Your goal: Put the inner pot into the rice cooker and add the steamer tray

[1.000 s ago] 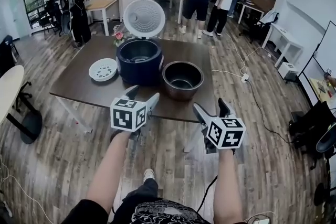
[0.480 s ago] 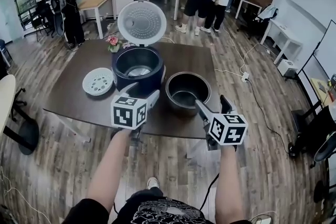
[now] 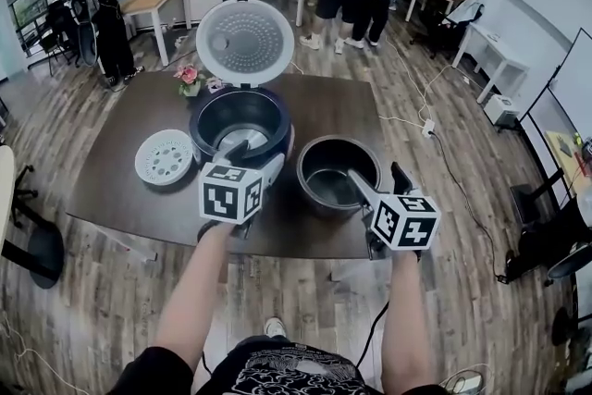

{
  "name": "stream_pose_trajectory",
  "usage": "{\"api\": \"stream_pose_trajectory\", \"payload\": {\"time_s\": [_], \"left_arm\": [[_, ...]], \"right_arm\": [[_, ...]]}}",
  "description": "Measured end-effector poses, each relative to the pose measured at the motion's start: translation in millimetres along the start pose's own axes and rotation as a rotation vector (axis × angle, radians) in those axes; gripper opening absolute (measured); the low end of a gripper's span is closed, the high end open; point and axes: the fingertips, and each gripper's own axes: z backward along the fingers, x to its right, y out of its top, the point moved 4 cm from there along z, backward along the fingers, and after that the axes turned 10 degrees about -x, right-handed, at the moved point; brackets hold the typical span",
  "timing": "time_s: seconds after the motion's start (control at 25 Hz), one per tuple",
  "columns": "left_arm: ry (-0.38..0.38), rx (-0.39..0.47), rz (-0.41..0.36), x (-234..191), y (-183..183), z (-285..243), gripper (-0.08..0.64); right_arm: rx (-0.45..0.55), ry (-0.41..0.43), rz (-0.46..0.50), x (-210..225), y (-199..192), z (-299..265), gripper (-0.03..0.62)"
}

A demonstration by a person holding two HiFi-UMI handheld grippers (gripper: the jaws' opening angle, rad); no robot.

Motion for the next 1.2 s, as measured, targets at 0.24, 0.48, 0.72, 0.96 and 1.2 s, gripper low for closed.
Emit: {"api": "stream_pose_trajectory", "payload": {"time_s": [0.24, 0.48, 0.72, 0.96, 1.2], "left_arm": [[-0.024, -0.002, -0.014, -11, 6, -12, 0.330], [-0.039, -0.022, -0.014, -7, 1, -24, 0.330], [-0.026, -0.037, -0.018, 11, -2, -34, 0.330], [0.031, -0.043, 0.005, 25, -2, -51, 0.330], [0.116, -0.059, 0.053, 38, -2, -67, 0.330]], "right_arm": [[-0.014, -0.018, -0.015, -1, 1, -16, 0.425], [-0.032, -0.027, -0.031, 8, -6, -21, 0.425], [-0.050, -0.011, -0.041, 30, -14, -20, 0.425], [-0.091, 0.045, -0.035, 64, -20, -42, 0.417], [-0.144, 0.129, -0.022, 98, -23, -71, 0.409]]}}
